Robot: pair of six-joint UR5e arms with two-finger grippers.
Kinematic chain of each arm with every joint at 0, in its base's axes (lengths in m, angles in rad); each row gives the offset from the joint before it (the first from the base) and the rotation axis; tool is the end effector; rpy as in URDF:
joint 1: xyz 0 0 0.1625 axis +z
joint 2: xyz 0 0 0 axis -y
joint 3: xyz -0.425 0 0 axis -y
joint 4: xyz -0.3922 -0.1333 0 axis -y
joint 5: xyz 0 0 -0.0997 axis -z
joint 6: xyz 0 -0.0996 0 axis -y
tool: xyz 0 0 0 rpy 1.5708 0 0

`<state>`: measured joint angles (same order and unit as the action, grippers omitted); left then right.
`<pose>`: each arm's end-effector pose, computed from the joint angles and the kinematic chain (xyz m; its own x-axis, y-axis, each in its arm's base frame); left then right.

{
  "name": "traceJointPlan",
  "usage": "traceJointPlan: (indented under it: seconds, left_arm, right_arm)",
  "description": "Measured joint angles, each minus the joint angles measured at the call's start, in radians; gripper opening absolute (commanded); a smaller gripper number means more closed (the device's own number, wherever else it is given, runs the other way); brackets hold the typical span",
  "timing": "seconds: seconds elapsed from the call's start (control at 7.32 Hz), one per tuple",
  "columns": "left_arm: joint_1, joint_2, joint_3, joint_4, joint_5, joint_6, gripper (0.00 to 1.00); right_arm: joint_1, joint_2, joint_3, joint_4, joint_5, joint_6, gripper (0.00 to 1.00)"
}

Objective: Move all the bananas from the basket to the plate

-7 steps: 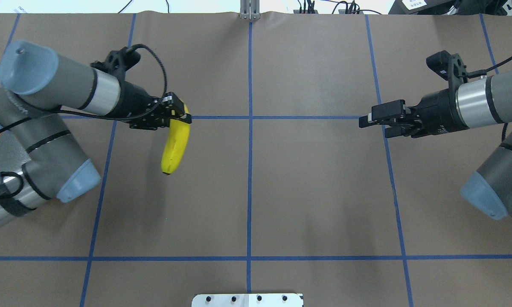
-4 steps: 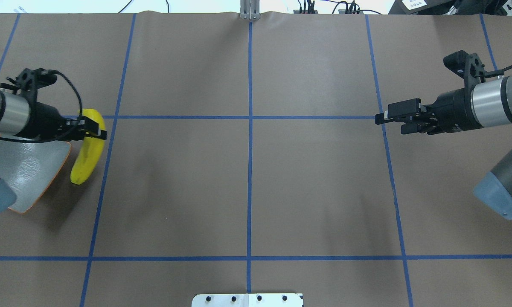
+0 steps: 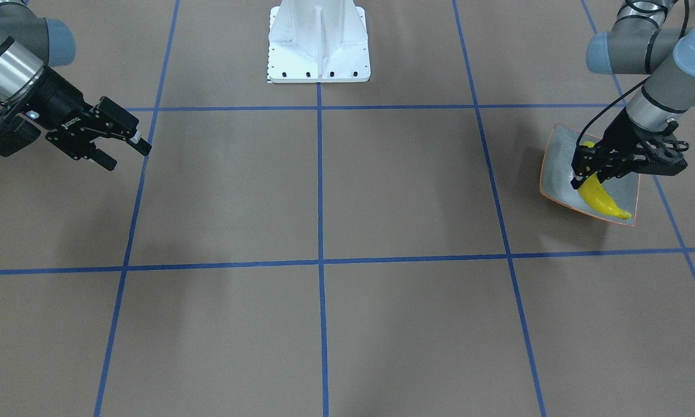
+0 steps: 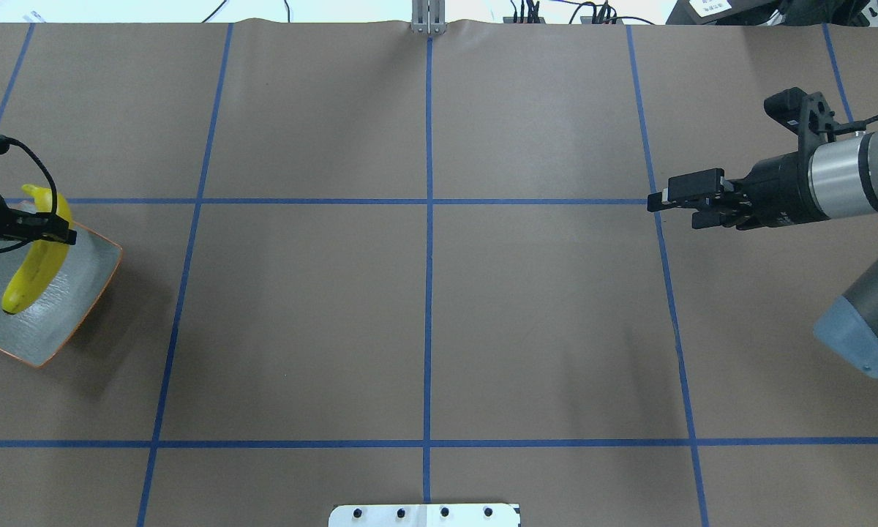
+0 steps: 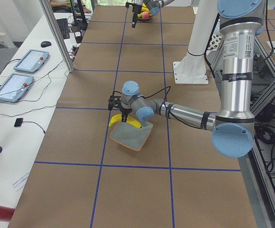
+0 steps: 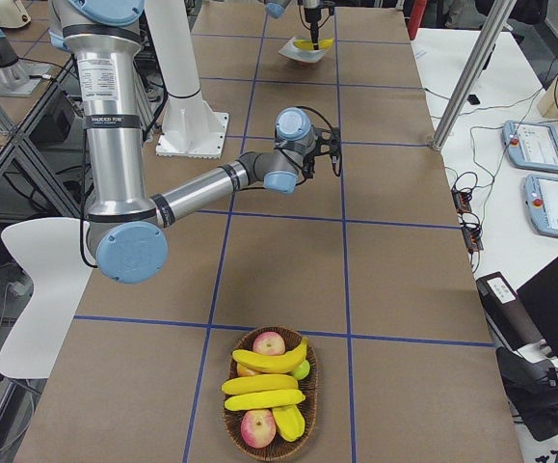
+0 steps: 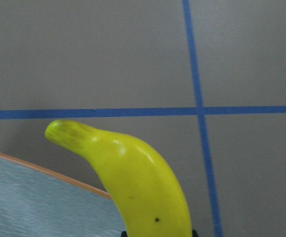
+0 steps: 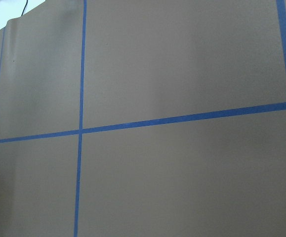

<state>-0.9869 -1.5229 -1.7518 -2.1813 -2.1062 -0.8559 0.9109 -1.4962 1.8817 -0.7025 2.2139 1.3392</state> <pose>0.2067 -0.4624 0.5305 0.6520 0.0360 -0.7574 0.1321 0.9782 0.1602 -0.2496 -0.4416 0.3690 0.2509 0.0238 0.9677 -0.2315 0.9722 0.0362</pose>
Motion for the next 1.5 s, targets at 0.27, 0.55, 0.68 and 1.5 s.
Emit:
traceJointPlan:
  seconds: [0.27, 0.55, 0.68, 1.5]
  left_arm:
    - [0.0, 0.012, 0.045, 0.009, 0.014, 0.011, 0.0]
    - [0.0, 0.012, 0.068, 0.01, 0.015, 0.012, 0.92]
    - [0.0, 0.013, 0.07, 0.011, 0.015, 0.012, 1.0]
    - [-0.056, 0.015, -0.002, 0.012, -0.064, 0.012, 1.0]
  right_arm:
    - [-0.001, 0.002, -0.02, 0.0, -0.002, 0.0, 1.0]
    - [-0.001, 0.001, -0.026, 0.001, -0.003, 0.0, 1.0]
    - [-0.001, 0.001, -0.027, 0.001, -0.002, 0.001, 1.0]
    - [0.04, -0.06, -0.02, 0.003, 0.002, -0.005, 1.0]
